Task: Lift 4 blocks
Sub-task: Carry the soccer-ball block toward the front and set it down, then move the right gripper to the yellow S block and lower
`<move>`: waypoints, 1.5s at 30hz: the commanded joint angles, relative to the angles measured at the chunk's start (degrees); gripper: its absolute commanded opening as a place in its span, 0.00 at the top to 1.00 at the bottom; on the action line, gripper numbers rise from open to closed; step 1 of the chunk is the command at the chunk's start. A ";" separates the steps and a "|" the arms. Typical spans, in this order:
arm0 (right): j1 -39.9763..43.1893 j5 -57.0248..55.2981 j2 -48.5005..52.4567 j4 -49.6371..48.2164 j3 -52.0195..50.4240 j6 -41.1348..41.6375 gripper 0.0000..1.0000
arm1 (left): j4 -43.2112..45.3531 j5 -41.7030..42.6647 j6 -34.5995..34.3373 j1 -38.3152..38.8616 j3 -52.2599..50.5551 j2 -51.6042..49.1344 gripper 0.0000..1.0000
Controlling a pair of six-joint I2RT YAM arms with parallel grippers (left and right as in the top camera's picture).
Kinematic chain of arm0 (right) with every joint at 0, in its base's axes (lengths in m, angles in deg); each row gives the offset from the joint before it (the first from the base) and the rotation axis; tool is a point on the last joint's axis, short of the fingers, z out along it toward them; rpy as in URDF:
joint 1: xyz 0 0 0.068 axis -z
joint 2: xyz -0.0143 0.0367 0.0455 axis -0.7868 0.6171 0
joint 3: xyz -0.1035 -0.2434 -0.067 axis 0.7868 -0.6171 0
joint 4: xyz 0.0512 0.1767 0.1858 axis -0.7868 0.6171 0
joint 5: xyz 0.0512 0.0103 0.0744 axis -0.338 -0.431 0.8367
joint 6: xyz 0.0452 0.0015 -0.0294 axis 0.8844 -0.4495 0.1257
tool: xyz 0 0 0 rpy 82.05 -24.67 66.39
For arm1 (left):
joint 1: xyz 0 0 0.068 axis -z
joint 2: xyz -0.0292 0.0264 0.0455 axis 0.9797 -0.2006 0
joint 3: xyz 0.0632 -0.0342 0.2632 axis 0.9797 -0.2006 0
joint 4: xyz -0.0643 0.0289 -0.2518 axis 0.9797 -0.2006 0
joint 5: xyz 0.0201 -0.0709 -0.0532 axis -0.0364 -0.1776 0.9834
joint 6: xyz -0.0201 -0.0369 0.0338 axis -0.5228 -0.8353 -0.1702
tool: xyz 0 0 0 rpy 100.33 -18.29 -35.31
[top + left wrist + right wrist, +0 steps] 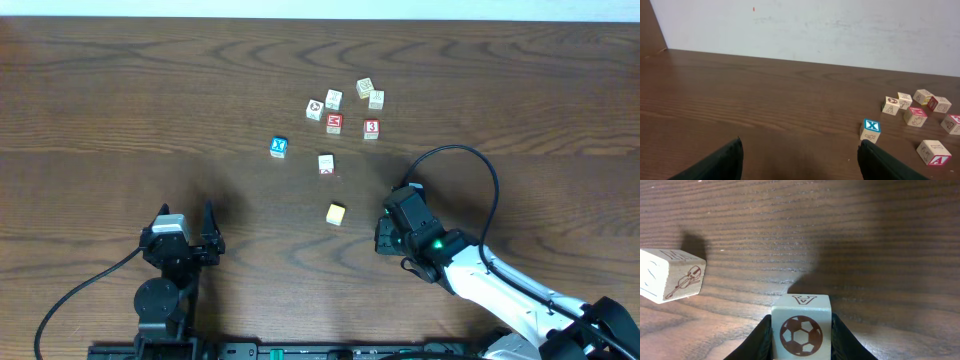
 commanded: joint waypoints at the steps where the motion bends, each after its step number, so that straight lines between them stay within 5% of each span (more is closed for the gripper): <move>1: -1.29 -0.48 2.19 0.46 -1.36 1.31 0.78 | -2.54 -1.07 -0.72 0.17 -0.90 0.04 0.26; 6: -2.12 -0.31 2.19 0.74 -1.36 1.31 0.52 | -2.54 -1.07 -0.72 0.17 -0.90 0.04 0.27; 21: -3.37 -2.08 0.46 0.26 -0.57 -3.69 0.37 | -2.54 -1.07 -0.72 0.17 -0.90 0.04 0.26; 32: -3.37 -6.14 -7.23 8.85 6.84 -12.92 0.24 | -2.54 -1.07 -0.72 0.17 -0.90 0.04 0.26; 45: -3.43 -0.07 -7.96 6.73 10.95 -20.90 0.08 | -2.54 -1.07 -0.72 0.17 -0.90 0.04 0.27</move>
